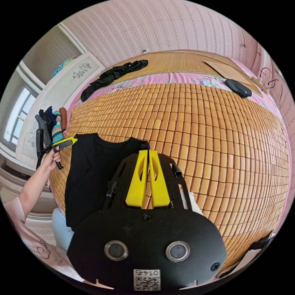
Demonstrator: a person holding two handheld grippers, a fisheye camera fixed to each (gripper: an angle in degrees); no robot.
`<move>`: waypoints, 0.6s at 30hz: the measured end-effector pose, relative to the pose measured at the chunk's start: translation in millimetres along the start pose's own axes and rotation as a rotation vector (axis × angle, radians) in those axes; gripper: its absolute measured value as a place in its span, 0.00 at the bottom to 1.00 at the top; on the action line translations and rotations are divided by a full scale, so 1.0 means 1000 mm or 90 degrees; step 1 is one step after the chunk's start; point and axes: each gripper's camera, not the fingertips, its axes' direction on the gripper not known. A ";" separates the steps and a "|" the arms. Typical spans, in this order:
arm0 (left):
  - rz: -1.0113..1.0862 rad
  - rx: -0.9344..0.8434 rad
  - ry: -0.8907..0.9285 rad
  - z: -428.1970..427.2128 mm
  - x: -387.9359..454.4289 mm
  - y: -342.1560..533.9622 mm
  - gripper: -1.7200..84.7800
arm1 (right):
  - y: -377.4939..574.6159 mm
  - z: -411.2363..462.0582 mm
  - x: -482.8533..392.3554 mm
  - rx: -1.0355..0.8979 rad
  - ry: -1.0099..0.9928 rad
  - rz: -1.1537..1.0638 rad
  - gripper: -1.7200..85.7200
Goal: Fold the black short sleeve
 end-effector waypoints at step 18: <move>0.057 0.006 0.147 -0.120 0.064 0.241 0.01 | 0.278 -0.112 -0.038 -0.056 -0.147 -0.066 0.02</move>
